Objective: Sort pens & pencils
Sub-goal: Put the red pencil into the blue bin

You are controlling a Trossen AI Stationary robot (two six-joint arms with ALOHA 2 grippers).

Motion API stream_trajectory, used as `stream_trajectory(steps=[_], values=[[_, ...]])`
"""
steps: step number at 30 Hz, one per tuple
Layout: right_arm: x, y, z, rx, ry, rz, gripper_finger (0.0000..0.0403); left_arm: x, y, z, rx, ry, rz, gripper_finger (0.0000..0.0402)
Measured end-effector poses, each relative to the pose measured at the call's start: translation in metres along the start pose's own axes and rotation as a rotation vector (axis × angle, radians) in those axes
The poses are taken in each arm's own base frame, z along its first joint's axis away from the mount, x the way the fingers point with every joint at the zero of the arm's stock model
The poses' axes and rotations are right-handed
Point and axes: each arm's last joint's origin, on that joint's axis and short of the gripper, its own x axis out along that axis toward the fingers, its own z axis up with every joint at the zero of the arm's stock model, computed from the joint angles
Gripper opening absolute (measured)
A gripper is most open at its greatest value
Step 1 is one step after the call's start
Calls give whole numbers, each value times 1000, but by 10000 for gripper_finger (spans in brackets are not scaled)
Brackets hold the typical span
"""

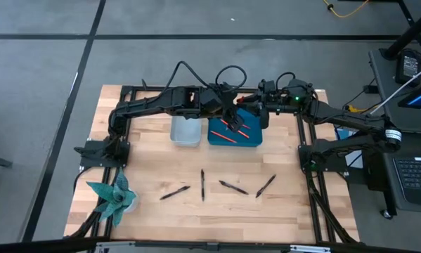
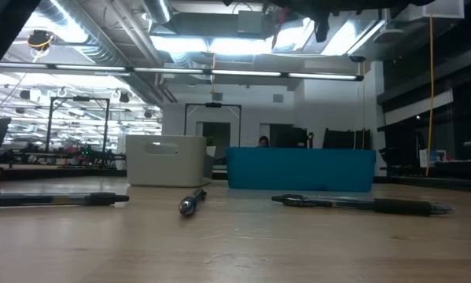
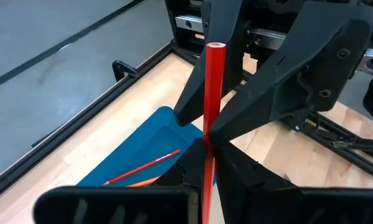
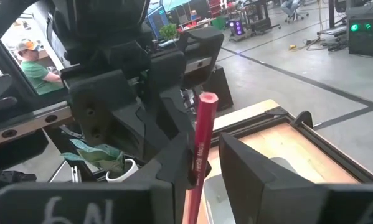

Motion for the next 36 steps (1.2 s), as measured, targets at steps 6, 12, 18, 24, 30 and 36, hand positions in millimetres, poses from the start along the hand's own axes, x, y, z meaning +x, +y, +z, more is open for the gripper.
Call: stream_trajectory(steps=[6, 12, 18, 24, 30, 36], values=[[0, 0, 0, 0, 0, -2, 72, 0, 0, 0, 1, 4, 2, 23], [0, 0, 0, -7, -1, -1, 33, 0, 0, 0, 2, 4, 3, 23], [0, 0, 0, -1, 3, -3, 27, 0, 0, 0, 1, 5, 3, 23], [0, 0, 0, 1, 11, -6, 24, 0, 0, -1, 3, 9, 4, 23], [-2, 2, 9, -23, 56, -68, 24, 0, 1, -1, 4, 9, 12, 22], [-3, 5, 13, -49, 61, -110, 24, 0, 2, -2, 14, 2, 54, 22]])
